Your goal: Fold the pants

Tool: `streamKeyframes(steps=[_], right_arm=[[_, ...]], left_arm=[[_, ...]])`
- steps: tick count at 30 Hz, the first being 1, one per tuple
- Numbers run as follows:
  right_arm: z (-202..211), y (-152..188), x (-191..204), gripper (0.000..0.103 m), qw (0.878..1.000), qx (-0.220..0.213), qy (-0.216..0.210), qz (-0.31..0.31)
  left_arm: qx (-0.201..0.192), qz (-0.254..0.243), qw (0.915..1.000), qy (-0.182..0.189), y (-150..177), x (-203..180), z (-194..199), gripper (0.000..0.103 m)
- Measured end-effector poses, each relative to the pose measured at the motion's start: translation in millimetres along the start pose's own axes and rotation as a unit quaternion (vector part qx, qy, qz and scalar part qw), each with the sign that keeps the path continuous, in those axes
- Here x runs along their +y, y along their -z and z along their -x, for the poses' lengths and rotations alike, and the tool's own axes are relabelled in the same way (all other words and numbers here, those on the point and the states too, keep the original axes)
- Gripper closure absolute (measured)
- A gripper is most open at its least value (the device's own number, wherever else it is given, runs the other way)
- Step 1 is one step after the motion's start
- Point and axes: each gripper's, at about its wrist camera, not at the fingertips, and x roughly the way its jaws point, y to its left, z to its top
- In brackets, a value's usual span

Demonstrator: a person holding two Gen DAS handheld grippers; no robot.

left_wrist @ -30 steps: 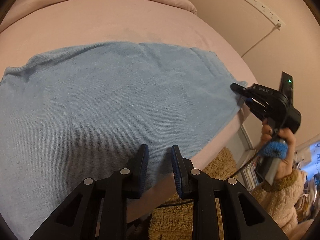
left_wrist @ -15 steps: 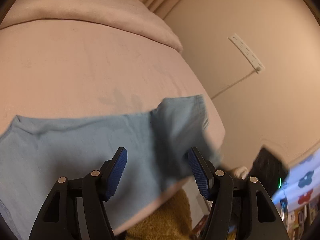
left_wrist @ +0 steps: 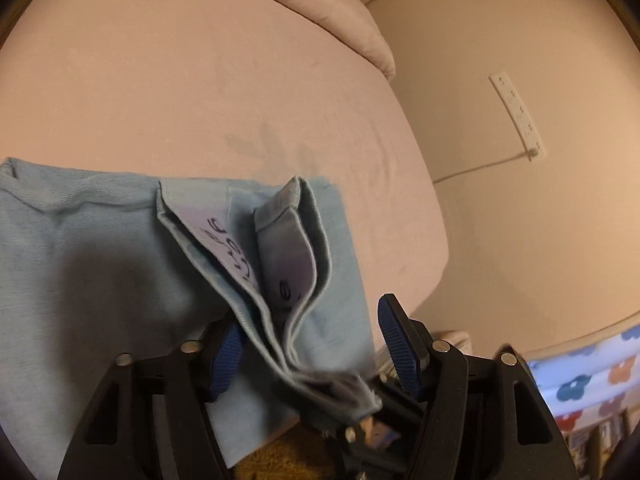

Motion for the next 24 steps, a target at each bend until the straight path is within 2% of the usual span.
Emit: streamKeyframes(steps=[1,2,5,8,10,14,16,17,19,20,21,24], right_arm=[[0.5,-2.2,3.4,0.094,1.0,-0.002,-0.001,0.003],[1.5,-4.7,4.4,0.094,1.0,-0.004,0.0,0.004],[4.1,-13.8,11.0,0.094,1.0,-0.014,-0.012,-0.001],[-1.0,-15.2,24.0,0.094,0.999,-0.013,-0.046,0.003],[-11.7,-13.7,37.3,0.094,0.998,-0.001,-0.052,0.017],[-48.8,-4.1,47.3,0.09,0.997,0.051,-0.048,0.019],[-63.0,2.9,46.5,0.09,0.996,0.074,-0.036,0.019],[-63.9,1.6,47.9,0.087,0.996,0.075,-0.036,0.021],[-58.2,-2.3,49.0,0.069,0.996,0.078,-0.041,0.025],[-52.4,-4.1,49.8,0.055,0.996,0.079,-0.045,0.025],[-45.1,-5.2,44.9,0.048,0.996,0.079,-0.045,0.022],[-15.1,-14.6,36.1,0.048,0.997,0.06,-0.054,0.008]], left_arm=[[-0.002,0.0,0.9998,-0.019,-1.3,-0.5,1.2,0.09],[-0.009,-0.005,0.9989,-0.047,-1.3,-0.5,6.8,0.091],[-0.038,-0.009,0.9984,-0.041,5.6,1.5,28.4,0.092],[-0.06,-0.02,0.9952,-0.075,17.9,10.1,50.2,0.092],[-0.059,-0.015,0.9925,-0.106,20.5,21.7,49.1,0.092],[-0.03,0.008,0.9839,-0.176,25.4,54.2,35.0,0.092],[-0.03,0.013,0.9851,-0.169,28.2,58.2,29.0,0.091],[-0.037,0.015,0.9861,-0.161,29.8,58.3,30.7,0.09],[-0.044,0.011,0.9852,-0.166,32.9,55.8,36.4,0.087],[-0.051,0.009,0.9845,-0.168,34.6,54.3,40.3,0.087],[-0.059,0.01,0.9837,-0.17,34.4,51.8,43.3,0.087],[-0.075,0.011,0.9838,-0.162,34.7,50.3,59.2,0.087]])
